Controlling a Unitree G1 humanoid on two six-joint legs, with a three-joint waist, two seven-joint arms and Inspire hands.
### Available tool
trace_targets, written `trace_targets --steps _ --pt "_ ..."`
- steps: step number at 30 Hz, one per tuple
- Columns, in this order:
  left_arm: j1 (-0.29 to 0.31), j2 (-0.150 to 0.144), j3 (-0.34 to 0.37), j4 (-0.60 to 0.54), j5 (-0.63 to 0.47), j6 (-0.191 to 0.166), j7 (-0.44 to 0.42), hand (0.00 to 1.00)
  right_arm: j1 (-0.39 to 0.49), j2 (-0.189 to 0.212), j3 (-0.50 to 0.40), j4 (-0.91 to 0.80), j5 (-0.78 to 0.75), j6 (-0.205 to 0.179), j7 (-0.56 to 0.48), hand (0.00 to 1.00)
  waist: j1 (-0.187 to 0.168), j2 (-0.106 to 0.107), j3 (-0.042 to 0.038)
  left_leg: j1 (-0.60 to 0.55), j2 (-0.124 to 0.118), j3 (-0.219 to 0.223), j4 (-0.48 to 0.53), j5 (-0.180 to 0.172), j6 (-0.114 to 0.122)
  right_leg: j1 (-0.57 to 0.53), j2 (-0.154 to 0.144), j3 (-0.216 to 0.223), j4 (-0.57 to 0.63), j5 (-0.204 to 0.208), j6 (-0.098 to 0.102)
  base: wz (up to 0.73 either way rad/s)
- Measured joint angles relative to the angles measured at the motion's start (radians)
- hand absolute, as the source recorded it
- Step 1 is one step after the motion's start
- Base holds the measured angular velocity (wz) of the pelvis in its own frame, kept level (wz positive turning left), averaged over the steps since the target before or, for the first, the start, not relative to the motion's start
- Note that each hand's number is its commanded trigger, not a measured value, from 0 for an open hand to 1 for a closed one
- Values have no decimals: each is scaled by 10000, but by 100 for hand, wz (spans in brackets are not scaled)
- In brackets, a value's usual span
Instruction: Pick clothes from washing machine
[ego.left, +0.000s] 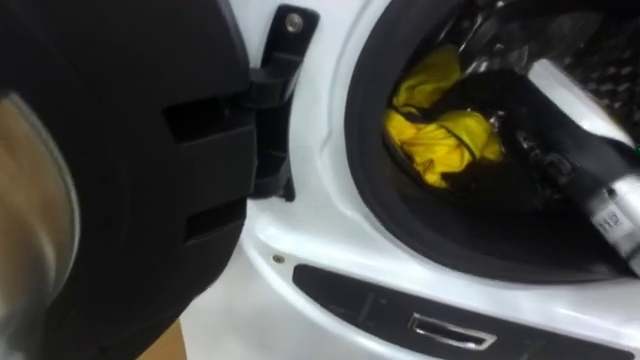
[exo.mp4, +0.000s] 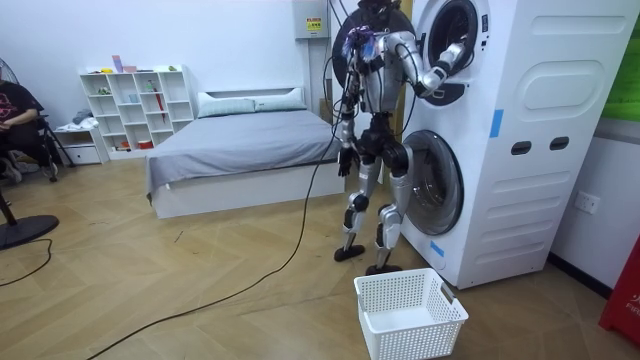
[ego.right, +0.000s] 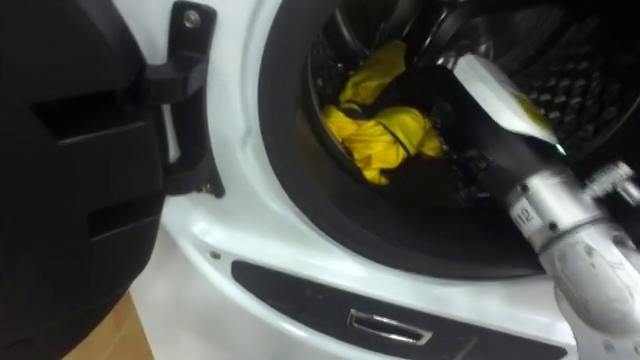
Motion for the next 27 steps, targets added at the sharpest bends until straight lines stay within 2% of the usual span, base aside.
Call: trace_targets --steps 3,5,8,12,14,18,25,27 --pt "37 -103 197 -6 7 -197 -6 0 365 252 -392 -289 319 -274 4 100 -54 45 -2 97 4 79 0 1 -2 14 18 301 -58 6 23 4" --pt "57 -189 389 -11 9 -209 -78 0 699 624 -721 -489 505 -430 39 100 -136 42 -6 146 14 349 4 3 -4 118 23 480 -173 12 60 8" --pt "66 -219 740 -21 18 -229 -139 0 869 857 -914 -510 787 -592 86 100 -252 25 -17 163 36 716 2 3 -4 115 31 603 -171 16 68 4" --pt "169 -218 1005 81 22 -340 -133 0 1570 1187 -1197 -779 1516 -667 94 100 -335 -9 -38 209 27 1093 2 1 -5 58 48 928 -154 14 144 -15" --pt "90 -219 1093 205 26 -354 -127 0 1509 1295 -1194 -780 1739 -642 134 100 -394 -27 -49 157 32 1181 -14 -15 -32 -20 62 1061 -136 18 176 -4" --pt "91 -225 1189 301 172 -345 -125 0 1491 1330 -1230 -784 1979 -647 166 100 -474 -26 -48 118 80 1313 -59 -54 -69 -88 112 1080 -130 21 187 2" --pt "-46 -251 1186 421 450 -345 -427 0 1518 1287 -1315 -883 3666 -661 164 100 -494 -21 -48 194 201 1620 -38 -116 -139 -94 284 1634 -92 25 192 -4" --pt "-131 -262 1258 475 469 -443 -531 0 1535 1194 -1378 -899 4213 -656 207 100 -495 -34 -50 196 223 1645 -38 -121 -148 -131 313 1700 -26 25 192 -2"
